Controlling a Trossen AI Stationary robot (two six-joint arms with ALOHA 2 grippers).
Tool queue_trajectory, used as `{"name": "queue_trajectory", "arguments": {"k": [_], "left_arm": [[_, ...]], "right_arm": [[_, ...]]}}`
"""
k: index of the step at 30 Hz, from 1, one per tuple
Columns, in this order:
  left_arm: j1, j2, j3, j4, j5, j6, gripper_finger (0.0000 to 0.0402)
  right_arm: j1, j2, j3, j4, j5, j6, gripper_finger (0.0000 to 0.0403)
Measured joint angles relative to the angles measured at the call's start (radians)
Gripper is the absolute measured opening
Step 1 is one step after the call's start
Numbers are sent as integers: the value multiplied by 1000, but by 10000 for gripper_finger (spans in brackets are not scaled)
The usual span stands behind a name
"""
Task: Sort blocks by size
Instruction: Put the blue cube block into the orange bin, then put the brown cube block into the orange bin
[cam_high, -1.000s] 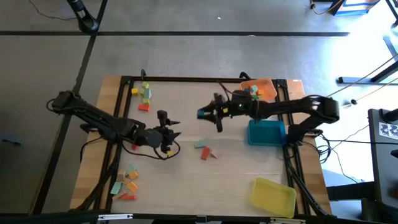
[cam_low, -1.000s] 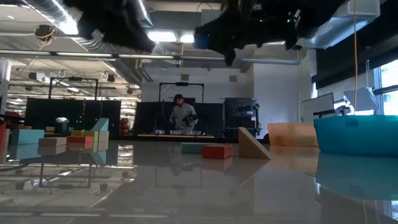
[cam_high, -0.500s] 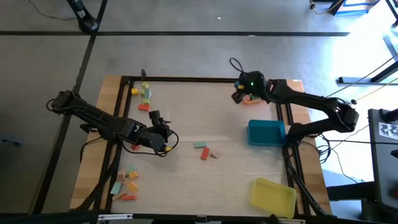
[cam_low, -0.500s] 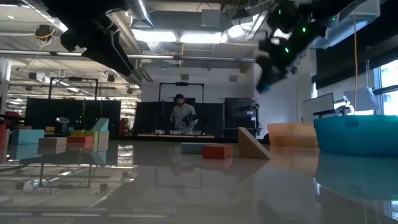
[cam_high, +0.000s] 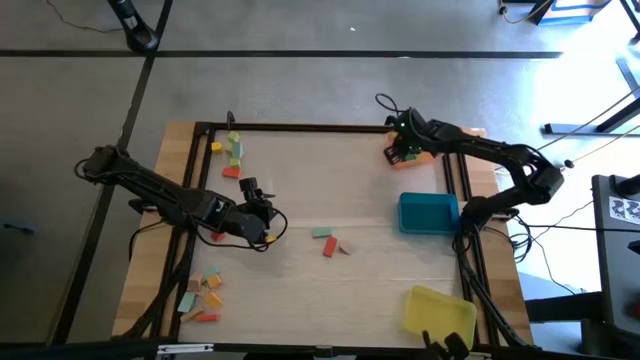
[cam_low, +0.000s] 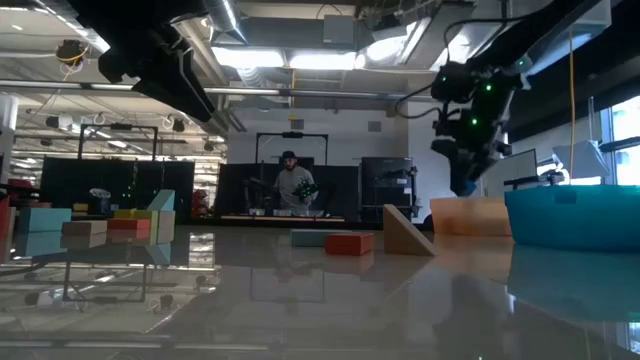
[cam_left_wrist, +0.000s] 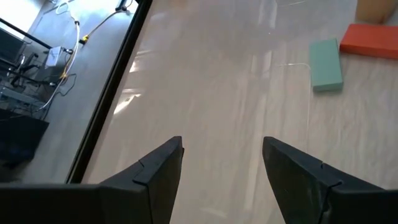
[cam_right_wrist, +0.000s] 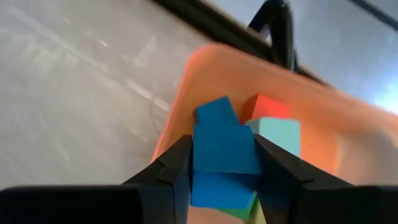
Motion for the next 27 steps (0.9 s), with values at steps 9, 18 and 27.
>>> {"name": "queue_trajectory", "arguments": {"k": [9, 18, 27], "left_arm": [[0, 0, 0, 0, 0, -3, 210], [-7, -4, 0, -76, 127, -117, 210], [-8, -7, 1, -365, 344, -519, 210]], "right_arm": [[0, 41, 0, 1, 15, 13, 189], [40, -62, 100, -152, -37, -12, 287], [261, -170, 104, -83, -45, -13, 302]]}}
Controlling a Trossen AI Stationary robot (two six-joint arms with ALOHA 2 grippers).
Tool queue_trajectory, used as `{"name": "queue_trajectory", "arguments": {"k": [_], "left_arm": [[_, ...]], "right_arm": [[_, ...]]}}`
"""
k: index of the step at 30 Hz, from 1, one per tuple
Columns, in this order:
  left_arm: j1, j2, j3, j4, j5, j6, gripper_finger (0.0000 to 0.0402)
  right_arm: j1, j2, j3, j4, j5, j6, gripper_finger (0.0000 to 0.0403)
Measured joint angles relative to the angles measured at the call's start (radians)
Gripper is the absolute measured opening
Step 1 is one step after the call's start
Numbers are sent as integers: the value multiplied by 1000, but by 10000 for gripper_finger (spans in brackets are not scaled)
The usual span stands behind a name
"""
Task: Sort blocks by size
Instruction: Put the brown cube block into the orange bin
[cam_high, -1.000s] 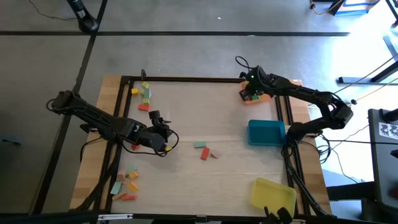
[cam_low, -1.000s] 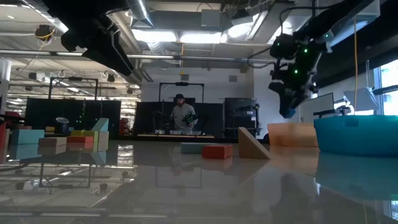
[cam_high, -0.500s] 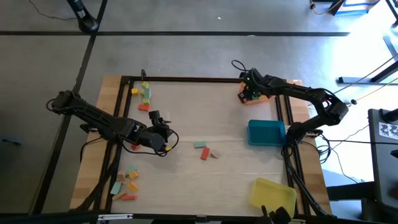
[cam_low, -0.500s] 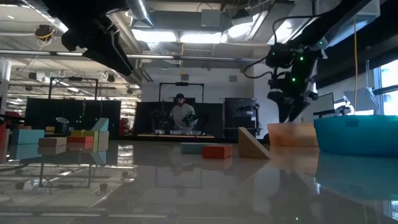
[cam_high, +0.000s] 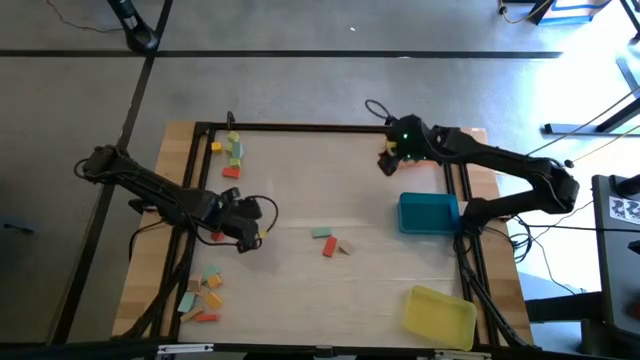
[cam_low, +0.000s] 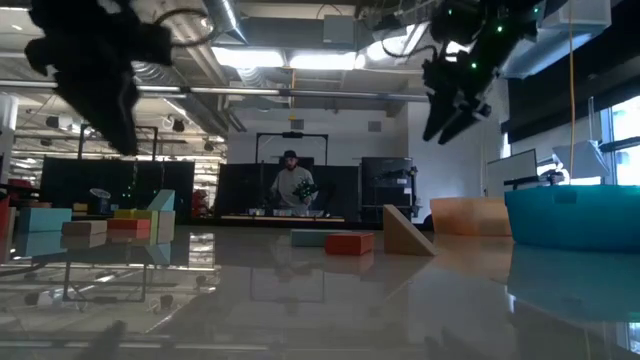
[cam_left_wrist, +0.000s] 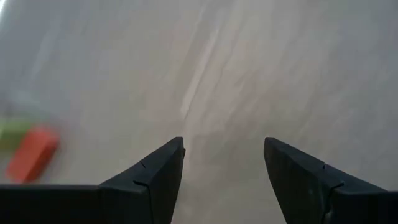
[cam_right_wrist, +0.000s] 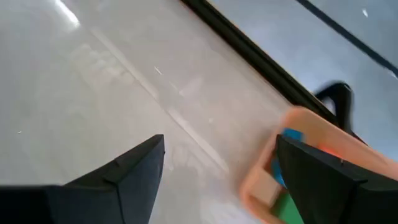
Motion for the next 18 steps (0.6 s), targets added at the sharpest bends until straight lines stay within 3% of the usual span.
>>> {"name": "queue_trajectory", "arguments": {"k": [10, 18], "left_arm": [[35, 0, 0, -263, 6, -373, 210], [81, 0, -29, -269, 129, -370, 210]], "right_arm": [[103, 1, -94, 181, 1, -3, 303], [99, 2, -168, 220, 2, -4, 303]]}}
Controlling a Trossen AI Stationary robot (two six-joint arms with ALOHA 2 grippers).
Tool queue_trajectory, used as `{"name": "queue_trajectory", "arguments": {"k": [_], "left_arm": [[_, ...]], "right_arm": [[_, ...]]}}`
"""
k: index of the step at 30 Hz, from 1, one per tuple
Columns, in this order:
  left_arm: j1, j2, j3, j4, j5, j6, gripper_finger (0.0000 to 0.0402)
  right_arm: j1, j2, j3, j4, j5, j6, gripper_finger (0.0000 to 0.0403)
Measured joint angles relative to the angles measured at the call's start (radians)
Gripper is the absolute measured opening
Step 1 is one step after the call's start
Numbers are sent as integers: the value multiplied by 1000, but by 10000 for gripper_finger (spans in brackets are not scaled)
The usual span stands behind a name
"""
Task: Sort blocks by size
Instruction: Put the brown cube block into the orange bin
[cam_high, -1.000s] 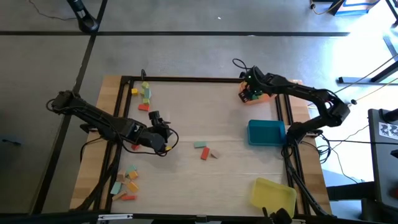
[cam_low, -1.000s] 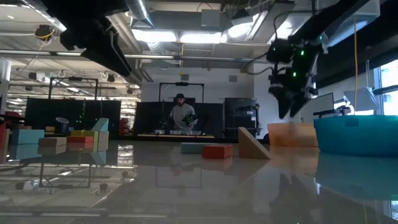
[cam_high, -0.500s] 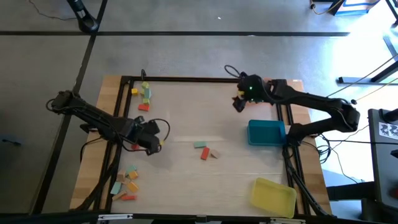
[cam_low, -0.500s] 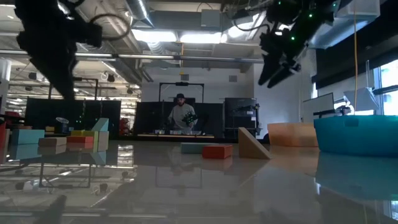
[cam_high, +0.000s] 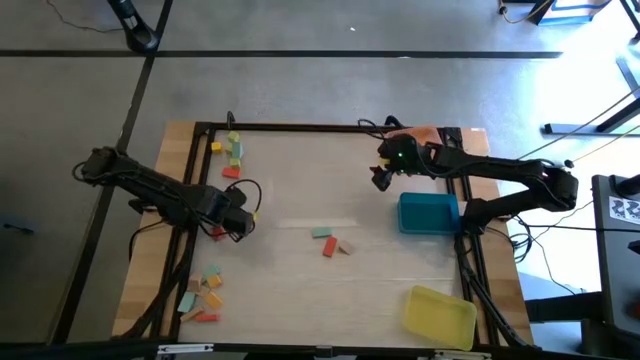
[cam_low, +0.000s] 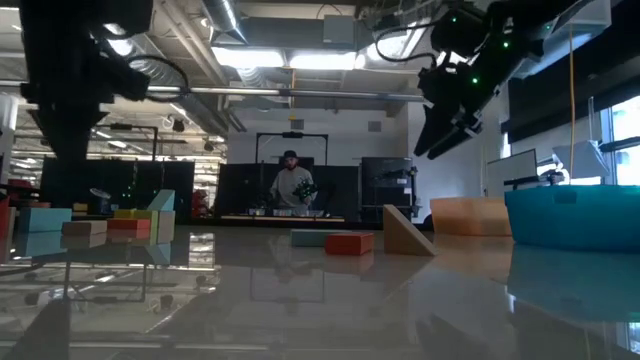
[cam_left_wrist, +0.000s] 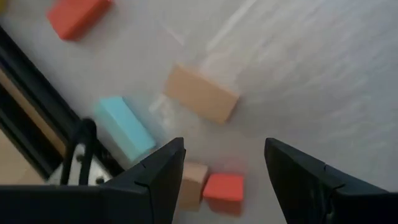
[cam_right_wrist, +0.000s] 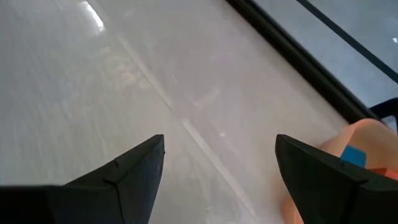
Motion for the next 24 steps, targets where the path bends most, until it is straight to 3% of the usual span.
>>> {"name": "queue_trajectory", "arguments": {"k": [8, 17, 24], "left_arm": [[15, 5, -2, -142, 32, -20, 210], [25, 125, -3, -141, 48, 202, 209], [22, 246, -3, -163, 86, 351, 179]], "right_arm": [[0, 0, -12, 24, -2, 0, 303], [0, 0, -12, 61, -18, -4, 303], [0, 0, -12, 71, -48, -4, 303]]}}
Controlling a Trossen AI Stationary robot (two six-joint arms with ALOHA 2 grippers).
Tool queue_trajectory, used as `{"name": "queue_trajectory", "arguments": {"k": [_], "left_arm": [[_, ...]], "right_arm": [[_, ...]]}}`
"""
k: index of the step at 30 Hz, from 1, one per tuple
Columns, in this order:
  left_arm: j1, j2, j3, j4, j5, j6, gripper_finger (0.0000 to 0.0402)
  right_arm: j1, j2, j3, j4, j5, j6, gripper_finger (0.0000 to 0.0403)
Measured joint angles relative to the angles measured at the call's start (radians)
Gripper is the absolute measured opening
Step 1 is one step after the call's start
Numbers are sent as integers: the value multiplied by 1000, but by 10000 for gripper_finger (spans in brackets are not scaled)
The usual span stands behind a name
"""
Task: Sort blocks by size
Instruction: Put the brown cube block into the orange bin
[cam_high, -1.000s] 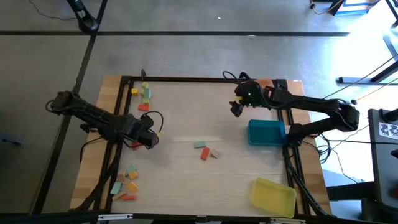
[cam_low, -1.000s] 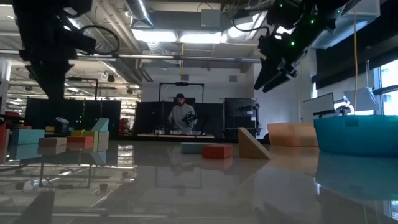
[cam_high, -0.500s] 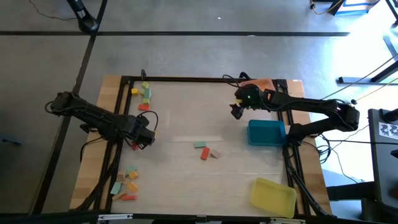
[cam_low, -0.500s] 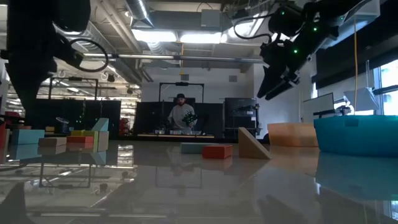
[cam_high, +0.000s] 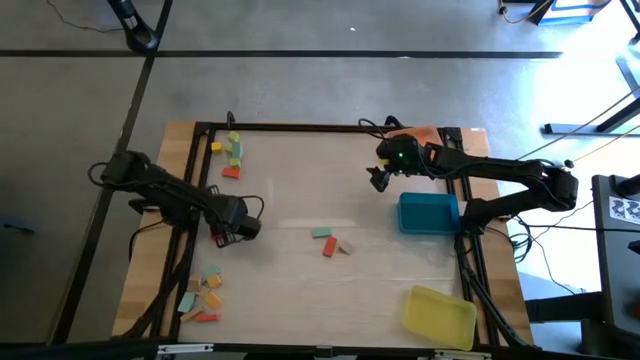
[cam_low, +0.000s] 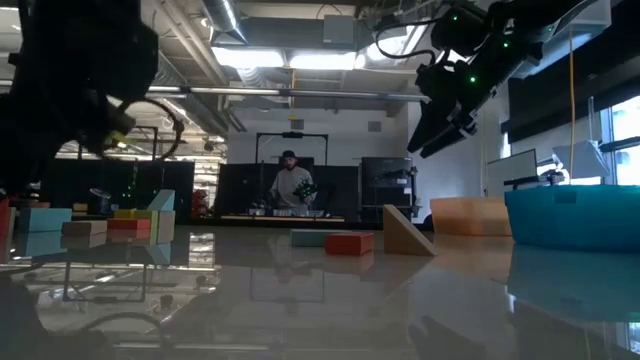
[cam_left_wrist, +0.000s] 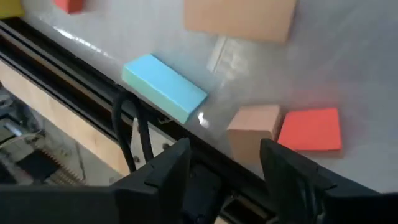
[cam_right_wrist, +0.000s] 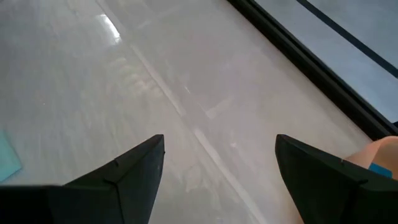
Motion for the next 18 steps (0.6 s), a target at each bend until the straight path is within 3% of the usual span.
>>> {"name": "queue_trajectory", "arguments": {"k": [11, 18], "left_arm": [[-48, 27, 0, 178, 63, 66, 158], [-50, 26, 11, 64, 68, -31, 157]], "right_arm": [[0, 0, 0, 5, -6, -4, 303], [0, 0, 0, 5, -6, -5, 303]]}}
